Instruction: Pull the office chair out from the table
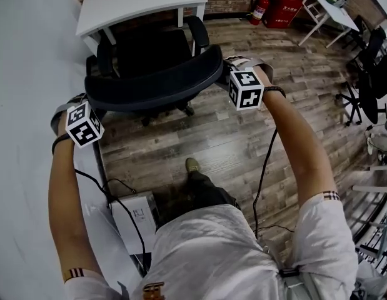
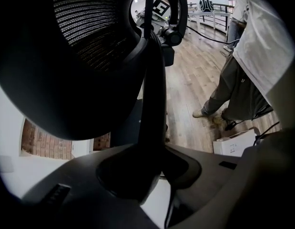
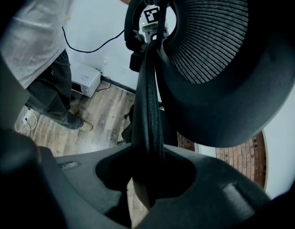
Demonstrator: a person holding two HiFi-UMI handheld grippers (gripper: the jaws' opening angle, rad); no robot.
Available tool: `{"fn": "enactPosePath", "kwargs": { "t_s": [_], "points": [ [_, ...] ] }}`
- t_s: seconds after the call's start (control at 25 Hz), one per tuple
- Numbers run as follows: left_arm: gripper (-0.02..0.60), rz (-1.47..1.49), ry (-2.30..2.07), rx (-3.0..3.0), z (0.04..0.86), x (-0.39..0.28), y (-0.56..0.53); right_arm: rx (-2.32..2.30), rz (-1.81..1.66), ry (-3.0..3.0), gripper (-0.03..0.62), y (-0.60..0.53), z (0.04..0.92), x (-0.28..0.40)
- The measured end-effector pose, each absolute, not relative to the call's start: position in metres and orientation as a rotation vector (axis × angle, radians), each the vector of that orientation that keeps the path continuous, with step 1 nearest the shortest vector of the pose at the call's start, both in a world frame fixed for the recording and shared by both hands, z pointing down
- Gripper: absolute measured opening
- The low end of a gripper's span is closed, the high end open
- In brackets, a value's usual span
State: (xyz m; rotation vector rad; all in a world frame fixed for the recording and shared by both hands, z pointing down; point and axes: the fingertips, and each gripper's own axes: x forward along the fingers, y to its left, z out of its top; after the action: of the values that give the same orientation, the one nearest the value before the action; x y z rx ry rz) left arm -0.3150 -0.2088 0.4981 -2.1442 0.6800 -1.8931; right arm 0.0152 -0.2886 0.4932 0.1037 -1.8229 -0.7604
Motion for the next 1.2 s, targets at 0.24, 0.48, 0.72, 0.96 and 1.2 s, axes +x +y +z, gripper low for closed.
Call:
{"fn": "enactPosePath", "kwargs": {
  "t_s": [0.24, 0.48, 0.72, 0.96, 1.2],
  "points": [
    [0.121, -1.872, 0.672, -2.143, 0.5, -0.3, -0.166, 0.124, -0.751, -1.812, 0.098, -0.244, 0.495, 0.031],
    [0.121, -1.881, 0.67, -2.144, 0.502, -0.286, -0.125, 0.124, -0.755, -1.812, 0.098, -0.202, 0.496, 0.045],
    [0.121, -1.903, 0.676, -2.141, 0.499, -0.268, -0.087, 0.125, -0.765, -1.815, 0.097, -0.164, 0.49, 0.062],
    [0.123, -1.951, 0.688, -2.153, 0.506, -0.265, -0.049, 0.138, -0.791, -1.809, 0.094, -0.132, 0.494, 0.073],
    [0.124, -1.94, 0.691, -2.131, 0.501, -0.245, -0.023, 0.129, -0.797, -1.808, 0.094, -0.1, 0.496, 0.086]
  ]
}}
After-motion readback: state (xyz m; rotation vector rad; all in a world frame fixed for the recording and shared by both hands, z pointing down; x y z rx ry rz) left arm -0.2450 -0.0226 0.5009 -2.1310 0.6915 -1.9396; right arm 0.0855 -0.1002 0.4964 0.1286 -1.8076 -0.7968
